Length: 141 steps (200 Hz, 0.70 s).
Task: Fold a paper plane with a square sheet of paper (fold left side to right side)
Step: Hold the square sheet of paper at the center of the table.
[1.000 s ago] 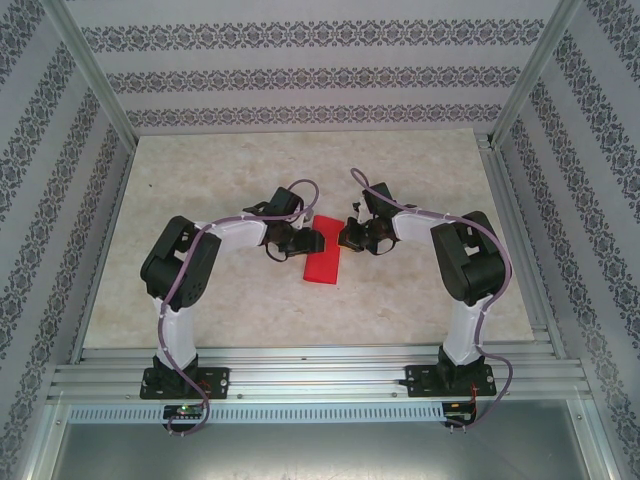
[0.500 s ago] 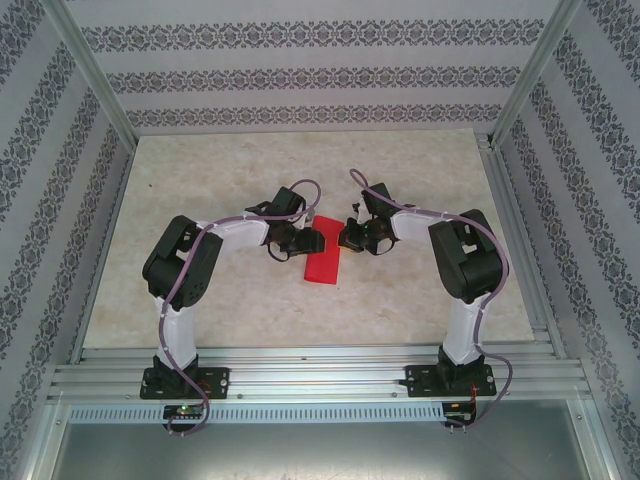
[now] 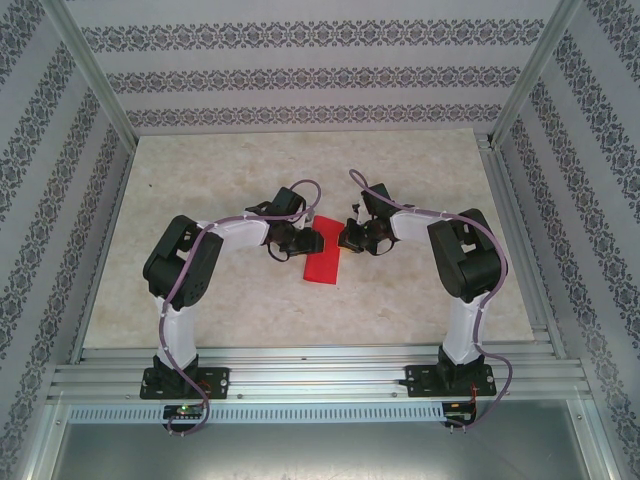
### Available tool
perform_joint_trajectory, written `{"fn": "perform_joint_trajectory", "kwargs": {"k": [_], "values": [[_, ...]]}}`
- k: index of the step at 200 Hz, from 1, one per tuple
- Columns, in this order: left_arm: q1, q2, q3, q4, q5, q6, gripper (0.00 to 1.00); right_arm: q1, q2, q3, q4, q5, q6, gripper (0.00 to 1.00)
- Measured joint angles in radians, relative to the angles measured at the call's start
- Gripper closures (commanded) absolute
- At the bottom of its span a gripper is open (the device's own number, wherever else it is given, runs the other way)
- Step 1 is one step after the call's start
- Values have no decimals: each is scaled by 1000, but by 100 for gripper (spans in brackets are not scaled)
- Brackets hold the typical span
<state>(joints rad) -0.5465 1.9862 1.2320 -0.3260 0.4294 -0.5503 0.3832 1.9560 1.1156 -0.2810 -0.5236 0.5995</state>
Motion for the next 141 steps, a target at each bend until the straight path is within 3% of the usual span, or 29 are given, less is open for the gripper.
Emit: {"fn": "perform_joint_trajectory", "kwargs": {"k": [141], "values": [[-5,5,6,-11,-24,13,61,0,1,2,0,0,0,93]]}}
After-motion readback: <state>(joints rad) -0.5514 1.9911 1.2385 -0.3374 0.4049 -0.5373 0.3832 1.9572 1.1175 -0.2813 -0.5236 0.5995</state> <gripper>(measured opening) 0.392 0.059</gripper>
